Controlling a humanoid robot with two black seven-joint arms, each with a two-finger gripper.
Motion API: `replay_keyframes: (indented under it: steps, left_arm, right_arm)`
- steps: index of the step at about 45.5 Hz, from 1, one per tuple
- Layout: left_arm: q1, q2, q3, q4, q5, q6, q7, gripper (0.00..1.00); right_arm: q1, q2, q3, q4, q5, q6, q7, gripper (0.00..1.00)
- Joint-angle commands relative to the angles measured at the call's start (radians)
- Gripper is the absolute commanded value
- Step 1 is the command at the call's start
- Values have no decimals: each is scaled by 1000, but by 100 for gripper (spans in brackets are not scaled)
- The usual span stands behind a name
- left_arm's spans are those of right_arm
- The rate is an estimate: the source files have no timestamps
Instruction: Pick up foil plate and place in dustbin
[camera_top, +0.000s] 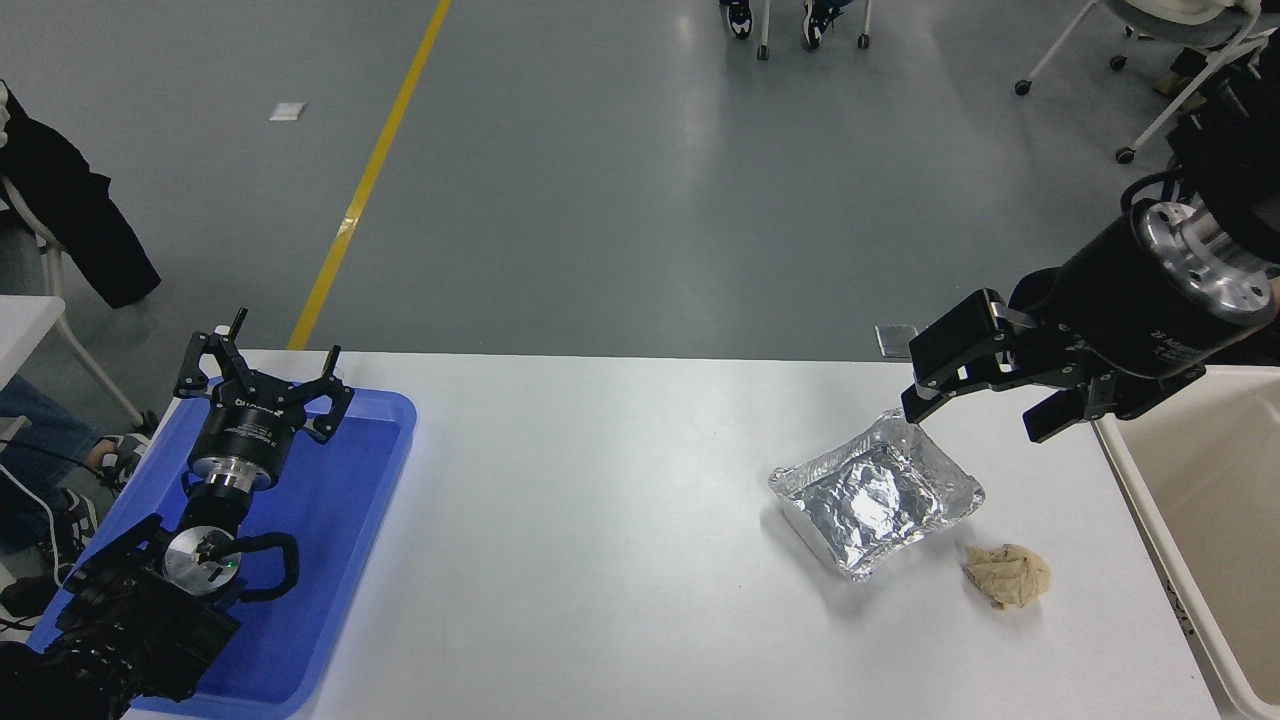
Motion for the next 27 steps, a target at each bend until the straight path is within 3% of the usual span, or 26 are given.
replay_keyframes:
  steps: [1,27]
  left_arm:
    - [-1,-3,0,0,-2,0,0,100]
    - [0,-1,0,0,0,0,0,100]
  right_arm:
    - [-4,-3,-1,0,-16,0,0,100]
    - [-13,-2,8,-5,-24,0,0,100]
